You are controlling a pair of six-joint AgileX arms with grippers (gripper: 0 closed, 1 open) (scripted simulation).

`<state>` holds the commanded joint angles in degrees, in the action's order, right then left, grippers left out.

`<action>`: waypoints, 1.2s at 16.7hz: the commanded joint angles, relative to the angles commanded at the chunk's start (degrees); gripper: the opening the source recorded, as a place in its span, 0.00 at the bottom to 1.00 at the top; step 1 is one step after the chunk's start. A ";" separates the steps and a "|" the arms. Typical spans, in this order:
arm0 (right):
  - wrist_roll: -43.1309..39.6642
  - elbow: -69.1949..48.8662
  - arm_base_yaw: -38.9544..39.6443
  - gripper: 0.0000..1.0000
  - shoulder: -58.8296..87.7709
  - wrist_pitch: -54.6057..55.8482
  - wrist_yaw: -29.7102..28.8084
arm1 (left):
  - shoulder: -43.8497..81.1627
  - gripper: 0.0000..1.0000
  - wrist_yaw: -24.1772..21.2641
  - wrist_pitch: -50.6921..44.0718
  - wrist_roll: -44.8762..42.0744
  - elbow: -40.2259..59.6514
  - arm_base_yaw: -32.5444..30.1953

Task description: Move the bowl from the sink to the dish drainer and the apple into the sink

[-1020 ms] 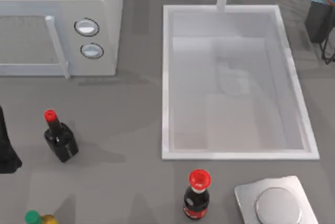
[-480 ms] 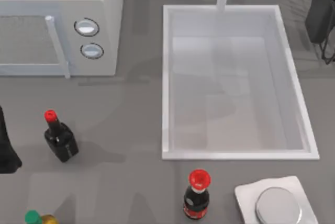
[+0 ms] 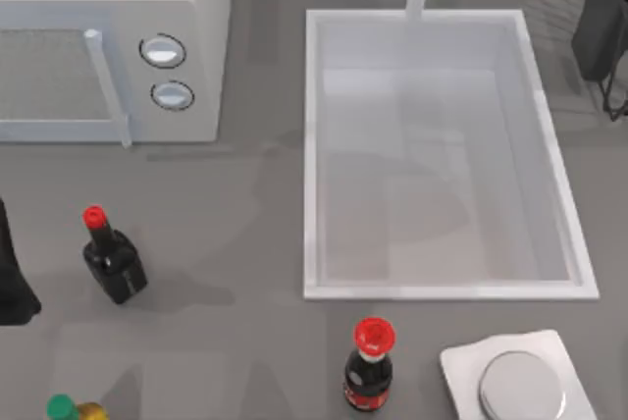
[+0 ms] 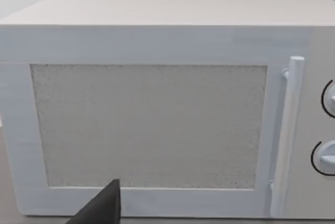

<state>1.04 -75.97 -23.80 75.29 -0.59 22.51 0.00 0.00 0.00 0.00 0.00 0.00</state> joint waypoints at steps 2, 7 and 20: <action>0.01 0.27 0.15 0.00 0.65 0.82 -0.05 | 0.00 1.00 0.00 0.00 0.00 0.00 0.00; 0.05 4.59 1.59 0.00 9.02 13.35 -1.47 | 0.00 1.00 0.00 0.00 0.00 0.00 0.00; -0.11 19.90 6.22 0.00 27.67 47.75 -6.62 | 0.00 1.00 0.00 0.00 0.00 0.00 0.00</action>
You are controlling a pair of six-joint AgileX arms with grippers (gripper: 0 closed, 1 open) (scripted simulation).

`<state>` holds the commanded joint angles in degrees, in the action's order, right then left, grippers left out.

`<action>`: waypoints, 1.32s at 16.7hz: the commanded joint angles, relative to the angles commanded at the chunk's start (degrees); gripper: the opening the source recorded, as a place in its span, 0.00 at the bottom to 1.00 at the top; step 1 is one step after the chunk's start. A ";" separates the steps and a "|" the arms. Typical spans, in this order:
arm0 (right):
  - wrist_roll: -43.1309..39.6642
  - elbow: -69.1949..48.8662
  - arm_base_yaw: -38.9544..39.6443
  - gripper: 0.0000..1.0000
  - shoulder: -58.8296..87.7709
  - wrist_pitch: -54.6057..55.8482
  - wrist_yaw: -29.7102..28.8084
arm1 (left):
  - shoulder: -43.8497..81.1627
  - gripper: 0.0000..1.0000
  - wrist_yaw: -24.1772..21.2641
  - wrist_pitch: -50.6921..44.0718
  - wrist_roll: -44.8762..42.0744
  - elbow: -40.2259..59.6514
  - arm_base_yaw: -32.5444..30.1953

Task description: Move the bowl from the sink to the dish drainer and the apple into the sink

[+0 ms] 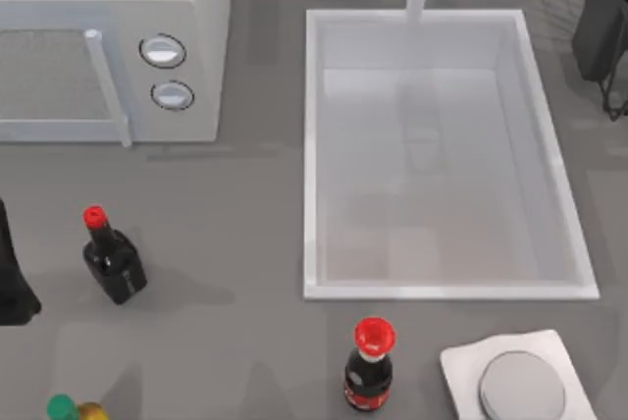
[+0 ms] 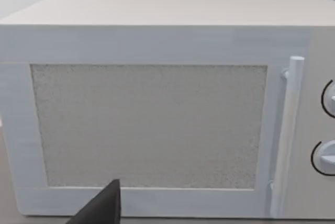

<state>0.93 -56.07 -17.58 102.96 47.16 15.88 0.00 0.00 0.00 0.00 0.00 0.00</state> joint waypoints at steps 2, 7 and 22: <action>0.00 0.00 0.00 0.00 0.00 0.00 0.00 | 0.00 1.00 0.00 0.00 0.00 0.00 0.00; 0.00 0.00 0.00 0.38 0.00 0.00 0.00 | 0.00 1.00 0.00 0.00 0.00 0.00 0.00; 0.00 0.00 0.00 1.00 0.00 0.00 0.00 | 0.00 1.00 0.00 0.00 0.00 0.00 0.00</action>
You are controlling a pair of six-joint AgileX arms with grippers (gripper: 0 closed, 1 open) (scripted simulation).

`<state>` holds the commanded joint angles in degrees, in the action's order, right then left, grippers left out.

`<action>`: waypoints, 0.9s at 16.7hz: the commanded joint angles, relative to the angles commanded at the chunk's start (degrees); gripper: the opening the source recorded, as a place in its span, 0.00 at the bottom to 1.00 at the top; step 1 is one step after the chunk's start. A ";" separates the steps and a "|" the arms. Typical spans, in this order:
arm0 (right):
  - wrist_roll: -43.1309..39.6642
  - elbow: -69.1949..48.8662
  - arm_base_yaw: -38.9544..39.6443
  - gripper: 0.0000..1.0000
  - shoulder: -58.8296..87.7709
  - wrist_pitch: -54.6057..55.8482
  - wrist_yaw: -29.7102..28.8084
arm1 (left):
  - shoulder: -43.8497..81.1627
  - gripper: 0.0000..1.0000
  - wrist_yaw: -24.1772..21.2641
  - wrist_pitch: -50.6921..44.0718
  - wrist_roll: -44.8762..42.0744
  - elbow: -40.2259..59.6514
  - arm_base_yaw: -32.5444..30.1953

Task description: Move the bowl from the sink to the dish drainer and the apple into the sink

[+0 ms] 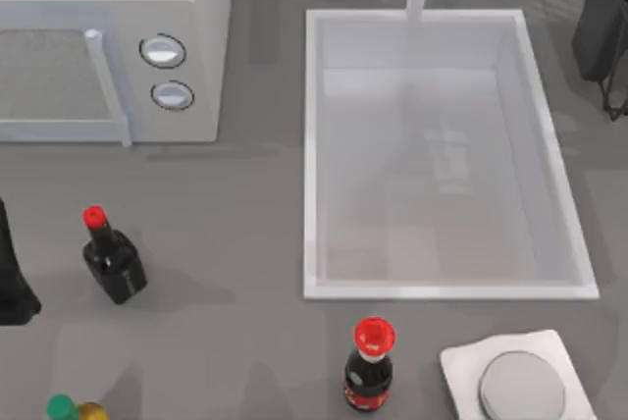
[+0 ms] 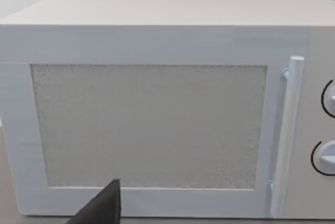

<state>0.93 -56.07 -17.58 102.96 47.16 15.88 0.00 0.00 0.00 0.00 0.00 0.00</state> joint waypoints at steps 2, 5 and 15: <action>0.00 -0.02 -0.11 1.00 -0.02 -0.01 0.00 | 0.00 1.00 0.00 0.00 0.00 0.00 0.00; -0.03 0.99 0.37 1.00 -1.88 -0.84 -0.17 | 0.00 1.00 0.00 0.00 0.00 0.00 0.00; -0.50 22.86 7.29 1.00 -44.81 -19.23 -6.34 | 0.00 1.00 0.00 0.00 0.00 0.00 0.00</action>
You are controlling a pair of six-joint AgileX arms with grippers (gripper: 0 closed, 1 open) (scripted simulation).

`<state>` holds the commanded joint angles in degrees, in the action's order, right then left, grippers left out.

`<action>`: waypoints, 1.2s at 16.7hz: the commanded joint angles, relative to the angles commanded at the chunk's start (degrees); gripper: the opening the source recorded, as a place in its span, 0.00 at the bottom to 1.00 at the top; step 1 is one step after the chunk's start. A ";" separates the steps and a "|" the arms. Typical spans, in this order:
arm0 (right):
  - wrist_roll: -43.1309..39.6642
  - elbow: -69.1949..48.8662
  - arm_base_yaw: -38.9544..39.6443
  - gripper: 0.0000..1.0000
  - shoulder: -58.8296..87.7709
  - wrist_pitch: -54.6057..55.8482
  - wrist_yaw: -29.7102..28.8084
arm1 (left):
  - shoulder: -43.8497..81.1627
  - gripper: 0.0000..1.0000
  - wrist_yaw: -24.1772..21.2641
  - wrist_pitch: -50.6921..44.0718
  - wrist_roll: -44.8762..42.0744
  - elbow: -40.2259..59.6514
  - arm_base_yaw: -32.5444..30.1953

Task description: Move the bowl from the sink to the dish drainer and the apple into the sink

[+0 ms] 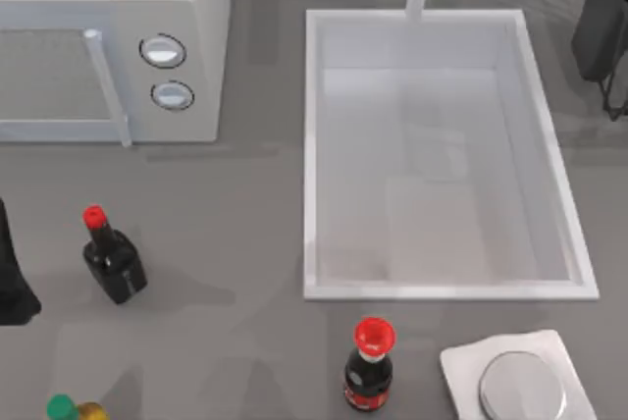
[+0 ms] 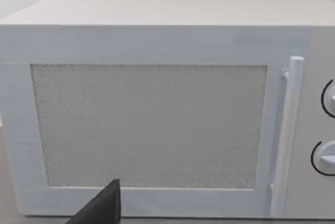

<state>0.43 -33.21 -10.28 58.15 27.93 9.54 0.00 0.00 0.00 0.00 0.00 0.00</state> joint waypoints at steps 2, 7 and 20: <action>-0.09 6.31 1.86 1.00 -12.47 -5.32 -1.88 | 0.00 1.00 0.00 0.00 0.00 0.00 0.00; -0.27 21.29 6.41 1.00 -40.51 -17.92 -6.25 | 0.00 1.00 0.00 0.00 0.00 0.00 0.00; -0.43 33.21 10.29 1.00 -58.15 -27.93 -9.55 | 0.00 1.00 0.00 0.00 0.00 0.00 0.00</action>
<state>0.00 0.00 0.00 0.00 0.00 0.00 0.00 0.00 0.00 0.00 0.00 0.00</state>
